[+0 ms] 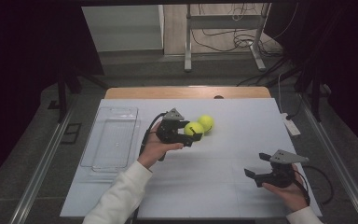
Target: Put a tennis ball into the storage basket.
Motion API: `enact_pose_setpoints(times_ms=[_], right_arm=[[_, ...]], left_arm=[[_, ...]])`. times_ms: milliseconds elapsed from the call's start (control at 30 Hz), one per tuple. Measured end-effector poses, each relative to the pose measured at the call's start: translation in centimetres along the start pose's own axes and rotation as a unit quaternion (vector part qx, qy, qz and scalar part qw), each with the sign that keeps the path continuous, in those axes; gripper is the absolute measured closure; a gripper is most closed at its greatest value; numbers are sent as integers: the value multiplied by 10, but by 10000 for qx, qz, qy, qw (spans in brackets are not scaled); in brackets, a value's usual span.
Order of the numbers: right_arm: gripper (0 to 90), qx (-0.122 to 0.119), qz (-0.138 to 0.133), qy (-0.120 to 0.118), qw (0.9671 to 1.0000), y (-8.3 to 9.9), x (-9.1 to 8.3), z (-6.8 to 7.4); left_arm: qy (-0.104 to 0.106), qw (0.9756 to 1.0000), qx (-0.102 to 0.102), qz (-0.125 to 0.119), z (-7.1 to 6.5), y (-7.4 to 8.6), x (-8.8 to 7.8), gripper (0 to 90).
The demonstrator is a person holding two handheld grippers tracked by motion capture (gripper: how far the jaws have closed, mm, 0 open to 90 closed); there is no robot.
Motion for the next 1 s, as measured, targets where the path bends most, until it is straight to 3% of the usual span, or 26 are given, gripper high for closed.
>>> enact_pose_setpoints(times_ms=[1000], right_arm=[[100,-3,4,30,10000,0,-1,0]], left_arm=[[-305,9987,-61,-393,10,-6,-33,270]])
Point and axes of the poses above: each handheld gripper's, and its own axes: x roughly forward along the jaws, y roughly out of its underside, z roughly to its left, the point moved 3 cm from there along x, roughly forward along the jaws, and after that the axes turned 13 degrees about y, right-handed, at the moved point
